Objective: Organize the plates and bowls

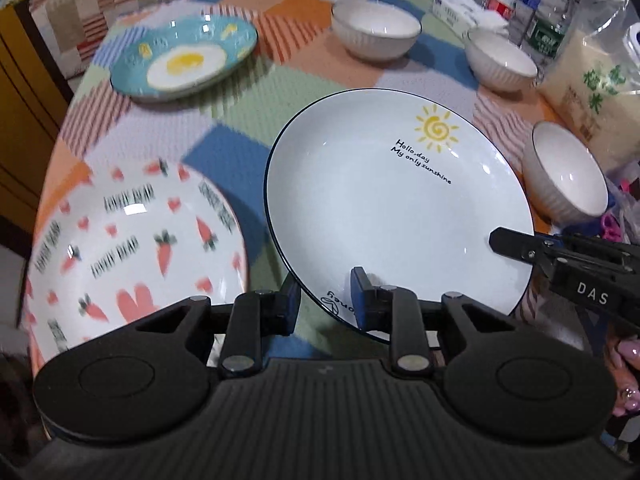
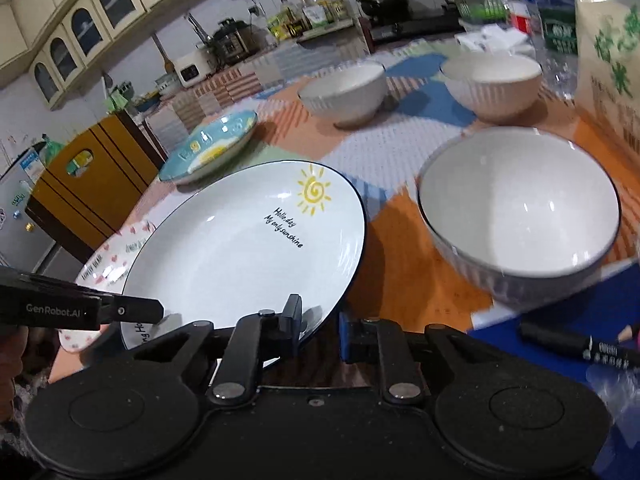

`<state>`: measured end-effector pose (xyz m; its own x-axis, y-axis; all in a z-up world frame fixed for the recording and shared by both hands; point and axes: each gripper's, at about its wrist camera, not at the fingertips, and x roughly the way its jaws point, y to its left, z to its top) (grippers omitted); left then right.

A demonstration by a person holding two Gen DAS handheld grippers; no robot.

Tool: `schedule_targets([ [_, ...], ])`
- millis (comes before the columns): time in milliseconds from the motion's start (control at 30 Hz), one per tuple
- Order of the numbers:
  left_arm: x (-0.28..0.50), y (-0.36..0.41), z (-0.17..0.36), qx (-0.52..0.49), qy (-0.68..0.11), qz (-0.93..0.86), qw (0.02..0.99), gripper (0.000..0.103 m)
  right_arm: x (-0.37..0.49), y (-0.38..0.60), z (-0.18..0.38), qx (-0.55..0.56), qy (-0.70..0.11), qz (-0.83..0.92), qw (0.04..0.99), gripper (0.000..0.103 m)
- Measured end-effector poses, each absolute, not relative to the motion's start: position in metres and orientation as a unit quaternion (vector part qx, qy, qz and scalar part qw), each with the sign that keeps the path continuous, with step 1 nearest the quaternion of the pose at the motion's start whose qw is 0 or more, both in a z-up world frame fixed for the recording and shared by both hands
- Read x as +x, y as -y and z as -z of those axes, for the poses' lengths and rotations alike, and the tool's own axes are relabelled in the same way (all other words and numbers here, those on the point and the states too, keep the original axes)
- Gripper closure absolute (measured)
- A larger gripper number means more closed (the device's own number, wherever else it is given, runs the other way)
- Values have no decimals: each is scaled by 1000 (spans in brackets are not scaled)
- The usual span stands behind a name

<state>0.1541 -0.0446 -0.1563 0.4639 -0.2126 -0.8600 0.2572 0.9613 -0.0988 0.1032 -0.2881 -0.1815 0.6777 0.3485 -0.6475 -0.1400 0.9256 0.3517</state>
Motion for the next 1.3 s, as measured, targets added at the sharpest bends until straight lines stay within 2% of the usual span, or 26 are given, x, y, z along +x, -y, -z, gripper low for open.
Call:
schedule_targets([
  [267,205,32,150,33,-487,170,856,78,135,277,175,134,-336,-123,924,80],
  [400,226,32,155,61,-483,174,856,78,151,271,186,152,-340,-111,921,79],
  [733,272,31,180,27,-515,190,835,78,177,256,191,117,-365,-77,921,78],
  [1133,278,35,188,5,-538,169,826,77,189,247,191,97,-408,-46,907,75],
  [1300,269,28,167,7,-539,172,825,77,185,253,176,98,-414,-36,904,75],
])
